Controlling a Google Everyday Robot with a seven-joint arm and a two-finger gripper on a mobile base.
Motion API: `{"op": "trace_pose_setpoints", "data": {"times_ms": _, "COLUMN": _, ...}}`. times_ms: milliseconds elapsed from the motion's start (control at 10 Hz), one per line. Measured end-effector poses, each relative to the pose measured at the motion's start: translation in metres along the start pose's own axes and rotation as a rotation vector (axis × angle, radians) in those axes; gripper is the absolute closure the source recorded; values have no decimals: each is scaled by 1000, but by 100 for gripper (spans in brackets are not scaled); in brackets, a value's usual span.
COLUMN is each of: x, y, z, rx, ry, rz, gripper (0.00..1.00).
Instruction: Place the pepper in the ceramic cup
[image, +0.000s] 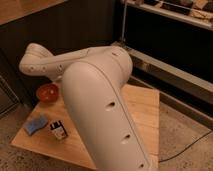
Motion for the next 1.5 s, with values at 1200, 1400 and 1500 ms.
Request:
{"op": "trace_pose_setpoints", "data": {"times_ms": 1200, "x": -30, "y": -3, "z": 47, "rx": -17, "ry": 118, "rz": -93, "gripper": 100}}
{"op": "trace_pose_setpoints", "data": {"times_ms": 1400, "x": -37, "y": -1, "z": 52, "rx": -17, "ry": 133, "rz": -115, "gripper": 100}}
{"op": "trace_pose_setpoints", "data": {"times_ms": 1500, "x": -42, "y": 2, "z": 56, "rx": -18, "ry": 138, "rz": -130, "gripper": 100}}
